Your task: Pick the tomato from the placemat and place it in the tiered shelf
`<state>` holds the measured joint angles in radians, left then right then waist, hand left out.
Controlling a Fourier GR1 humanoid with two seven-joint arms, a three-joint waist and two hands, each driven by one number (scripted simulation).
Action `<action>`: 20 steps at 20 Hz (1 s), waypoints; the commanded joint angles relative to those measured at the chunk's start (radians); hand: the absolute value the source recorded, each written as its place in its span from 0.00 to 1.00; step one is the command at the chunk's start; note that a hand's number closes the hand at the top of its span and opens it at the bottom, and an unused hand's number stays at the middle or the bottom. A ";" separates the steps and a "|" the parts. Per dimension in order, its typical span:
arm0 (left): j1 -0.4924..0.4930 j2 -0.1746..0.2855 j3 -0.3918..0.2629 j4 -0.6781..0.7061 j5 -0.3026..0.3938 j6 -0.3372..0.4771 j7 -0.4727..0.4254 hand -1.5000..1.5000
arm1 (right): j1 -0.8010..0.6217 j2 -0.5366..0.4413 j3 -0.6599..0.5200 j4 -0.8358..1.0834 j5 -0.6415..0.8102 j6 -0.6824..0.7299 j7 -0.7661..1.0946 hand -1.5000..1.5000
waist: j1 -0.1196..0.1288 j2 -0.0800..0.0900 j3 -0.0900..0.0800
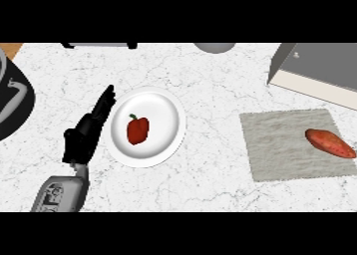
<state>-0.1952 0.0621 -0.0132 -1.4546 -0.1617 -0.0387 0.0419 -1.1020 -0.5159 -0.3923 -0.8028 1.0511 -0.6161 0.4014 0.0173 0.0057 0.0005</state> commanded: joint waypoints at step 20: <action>0.020 0.029 0.035 0.003 0.012 -0.015 -0.014 0.50 | 0.058 -0.066 -0.028 -0.061 -0.057 0.013 0.175 0.00 | -0.018 -0.008 -0.001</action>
<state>-0.1568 0.0617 -0.0108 -1.4695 -0.1668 -0.0350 0.0311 -1.0494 -0.5868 -0.4177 -0.7944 1.0627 -0.6559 0.5891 0.0034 -0.0014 0.0000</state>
